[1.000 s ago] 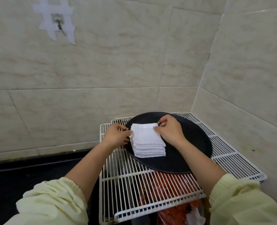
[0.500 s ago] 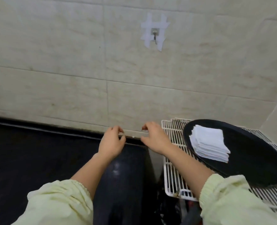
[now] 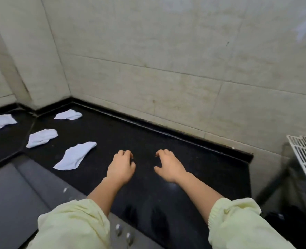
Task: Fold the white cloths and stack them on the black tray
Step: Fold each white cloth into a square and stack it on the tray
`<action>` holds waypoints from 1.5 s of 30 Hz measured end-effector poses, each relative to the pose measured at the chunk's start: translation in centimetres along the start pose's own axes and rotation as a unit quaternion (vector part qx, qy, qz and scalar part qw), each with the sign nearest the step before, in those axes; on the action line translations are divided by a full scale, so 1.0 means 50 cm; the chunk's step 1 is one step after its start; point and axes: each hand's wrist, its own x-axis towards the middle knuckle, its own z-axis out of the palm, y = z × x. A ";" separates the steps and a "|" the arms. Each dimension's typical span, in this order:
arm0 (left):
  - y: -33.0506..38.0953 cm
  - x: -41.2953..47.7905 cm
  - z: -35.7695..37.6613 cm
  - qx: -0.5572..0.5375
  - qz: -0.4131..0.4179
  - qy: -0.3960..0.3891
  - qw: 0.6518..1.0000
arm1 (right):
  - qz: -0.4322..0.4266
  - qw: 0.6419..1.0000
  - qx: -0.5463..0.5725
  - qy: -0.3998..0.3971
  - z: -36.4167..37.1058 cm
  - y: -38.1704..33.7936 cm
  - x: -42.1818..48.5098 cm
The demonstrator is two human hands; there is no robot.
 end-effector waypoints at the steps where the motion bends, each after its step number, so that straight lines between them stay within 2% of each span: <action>1: -0.036 -0.001 -0.013 0.003 -0.010 0.003 1.000 | -0.009 1.000 0.001 -0.007 0.017 -0.028 0.012; 13: -0.409 0.007 -0.103 -0.003 -0.167 0.041 0.985 | -0.100 0.990 -0.001 -0.098 0.221 -0.314 0.213; 22: -0.620 0.118 -0.080 -0.031 -0.240 0.023 0.970 | -0.125 0.982 0.004 -0.141 0.350 -0.414 0.408; 29: -0.731 0.188 -0.060 -0.056 -0.285 0.000 0.957 | -0.150 0.966 -0.002 -0.212 0.450 -0.466 0.504; 33: -0.764 0.199 -0.054 -0.043 -0.235 -0.019 0.971 | -0.158 0.959 -0.007 -0.234 0.494 -0.481 0.517; 37: -0.789 0.208 -0.043 0.019 -0.109 -0.083 0.990 | -0.162 0.962 -0.036 -0.218 0.520 -0.489 0.523; 40: -0.805 0.221 -0.040 0.036 -0.045 -0.123 0.991 | -0.153 0.968 -0.044 -0.192 0.537 -0.496 0.523; 45: -0.810 0.251 -0.035 0.097 0.043 -0.148 0.983 | -0.114 0.974 -0.005 -0.198 0.540 -0.500 0.530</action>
